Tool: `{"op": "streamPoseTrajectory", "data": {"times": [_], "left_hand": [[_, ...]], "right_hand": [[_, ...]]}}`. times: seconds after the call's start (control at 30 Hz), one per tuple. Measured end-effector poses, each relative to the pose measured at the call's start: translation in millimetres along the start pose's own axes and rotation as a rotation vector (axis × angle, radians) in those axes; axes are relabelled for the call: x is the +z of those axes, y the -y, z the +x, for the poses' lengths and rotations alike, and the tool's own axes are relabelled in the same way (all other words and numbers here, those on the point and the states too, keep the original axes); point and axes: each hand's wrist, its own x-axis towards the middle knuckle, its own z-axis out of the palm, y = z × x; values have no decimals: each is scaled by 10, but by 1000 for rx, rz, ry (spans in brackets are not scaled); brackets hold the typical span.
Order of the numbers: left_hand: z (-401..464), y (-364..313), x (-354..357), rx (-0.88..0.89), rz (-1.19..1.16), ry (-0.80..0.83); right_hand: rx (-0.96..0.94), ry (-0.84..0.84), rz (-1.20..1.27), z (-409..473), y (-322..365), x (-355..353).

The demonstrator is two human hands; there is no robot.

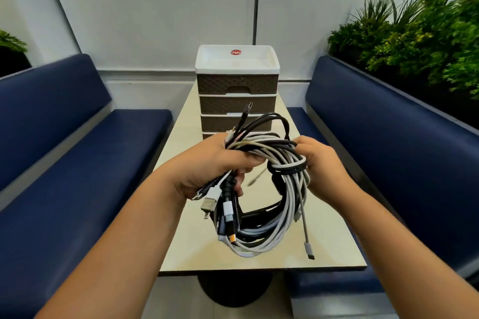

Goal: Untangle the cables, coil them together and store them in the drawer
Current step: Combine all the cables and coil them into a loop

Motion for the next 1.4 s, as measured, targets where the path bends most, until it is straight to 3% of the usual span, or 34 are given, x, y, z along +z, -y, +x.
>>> {"op": "streamPoseTrajectory", "data": {"times": [0.13, 0.2, 0.37, 0.63, 0.77, 0.93, 1.0, 1.07, 1.17, 1.3, 1.4], "left_hand": [[46, 37, -13, -12, -54, 8], [56, 54, -17, -19, -63, -28], [98, 138, -92, -33, -42, -153], [98, 266, -44, -80, -4, -78], [117, 271, 0, -119, -61, -87], [194, 261, -11, -123, -84, -222], [211, 256, -21, -116, -68, -276], [214, 258, -15, -125, -57, -320], [231, 301, 1, -133, -55, -367], [251, 376, 9, -138, -26, -435], [229, 413, 5, -148, -19, -446]], "right_hand": [[278, 57, 648, -12, 172, 46], [324, 70, 840, -41, 222, 64], [369, 205, 1013, -90, 217, 103], [414, 172, 1315, -73, 284, 196], [457, 255, 1535, -139, 217, 223], [566, 290, 1893, -147, 103, 331], [555, 282, 1955, -125, 89, 361], [457, 385, 2036, -111, 94, 387], [348, 448, 1997, -138, 109, 426], [427, 369, 1745, -114, 153, 413], [512, 341, 1762, -100, 202, 441]]}}
